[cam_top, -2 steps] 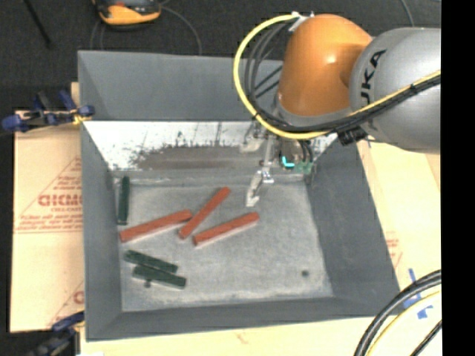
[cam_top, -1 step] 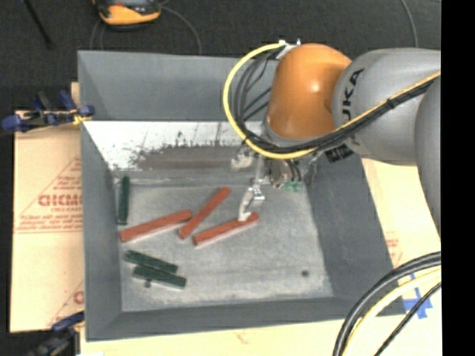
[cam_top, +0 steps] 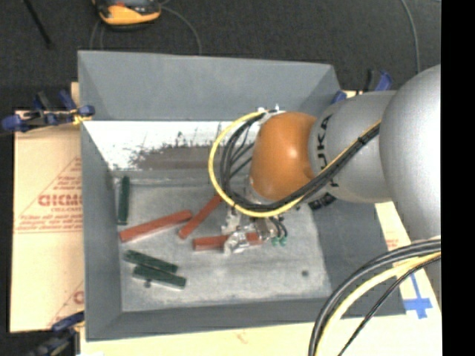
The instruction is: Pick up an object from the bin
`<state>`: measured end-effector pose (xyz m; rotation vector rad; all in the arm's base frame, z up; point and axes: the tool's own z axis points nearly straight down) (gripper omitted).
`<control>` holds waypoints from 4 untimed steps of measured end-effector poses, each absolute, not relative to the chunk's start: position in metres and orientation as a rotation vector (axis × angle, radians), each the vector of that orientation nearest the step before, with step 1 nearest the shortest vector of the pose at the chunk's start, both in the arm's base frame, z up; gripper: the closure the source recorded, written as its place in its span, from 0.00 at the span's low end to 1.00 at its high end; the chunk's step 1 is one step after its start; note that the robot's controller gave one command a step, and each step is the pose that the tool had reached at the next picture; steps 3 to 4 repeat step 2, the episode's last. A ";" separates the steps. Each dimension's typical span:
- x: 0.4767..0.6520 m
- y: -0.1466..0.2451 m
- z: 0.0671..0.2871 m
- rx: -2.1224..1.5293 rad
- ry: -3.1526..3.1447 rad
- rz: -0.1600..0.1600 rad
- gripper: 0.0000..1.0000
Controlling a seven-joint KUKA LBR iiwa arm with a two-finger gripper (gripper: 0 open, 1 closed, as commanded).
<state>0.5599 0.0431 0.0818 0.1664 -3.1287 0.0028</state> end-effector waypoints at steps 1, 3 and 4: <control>0.560 0.043 0.082 0.166 -3.129 0.002 1.00; 0.568 0.054 0.287 0.228 -3.135 0.002 1.00; 0.568 0.054 0.287 0.228 -3.135 0.002 1.00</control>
Offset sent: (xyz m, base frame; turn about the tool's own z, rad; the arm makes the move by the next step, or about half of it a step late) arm 0.0072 0.0140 0.2133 -0.0468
